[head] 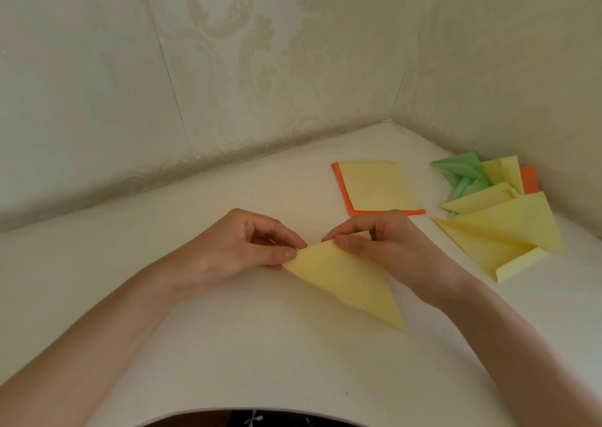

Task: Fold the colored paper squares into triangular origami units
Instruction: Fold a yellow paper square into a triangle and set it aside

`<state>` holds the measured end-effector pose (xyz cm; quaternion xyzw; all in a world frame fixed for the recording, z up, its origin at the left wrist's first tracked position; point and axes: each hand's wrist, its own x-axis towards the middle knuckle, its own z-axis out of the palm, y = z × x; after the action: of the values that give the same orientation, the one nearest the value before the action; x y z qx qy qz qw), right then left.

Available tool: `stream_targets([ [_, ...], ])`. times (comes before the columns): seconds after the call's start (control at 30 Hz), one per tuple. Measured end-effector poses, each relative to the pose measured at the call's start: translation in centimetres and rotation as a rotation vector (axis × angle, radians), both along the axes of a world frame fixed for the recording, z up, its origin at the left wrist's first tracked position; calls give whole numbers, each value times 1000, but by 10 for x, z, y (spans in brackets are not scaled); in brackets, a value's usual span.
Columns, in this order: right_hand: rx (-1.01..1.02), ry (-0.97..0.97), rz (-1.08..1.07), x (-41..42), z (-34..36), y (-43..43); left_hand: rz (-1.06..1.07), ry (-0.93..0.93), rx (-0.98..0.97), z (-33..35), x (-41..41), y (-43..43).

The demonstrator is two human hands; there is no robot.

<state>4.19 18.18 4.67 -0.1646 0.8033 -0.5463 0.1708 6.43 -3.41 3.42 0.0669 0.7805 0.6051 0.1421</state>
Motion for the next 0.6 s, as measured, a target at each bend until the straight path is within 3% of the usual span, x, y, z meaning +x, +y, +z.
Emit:
stream_targets([
  [0.2, -214, -110, -47, -4, 2, 4, -46, 83, 257, -1, 0, -6],
  [0.43, -268, -140, -17, -2, 3, 2, 161, 209, 276, -2, -2, -1],
  [0.6, -335, -314, -47, -5, 7, 6, 228, 255, 227, -5, -4, 2],
])
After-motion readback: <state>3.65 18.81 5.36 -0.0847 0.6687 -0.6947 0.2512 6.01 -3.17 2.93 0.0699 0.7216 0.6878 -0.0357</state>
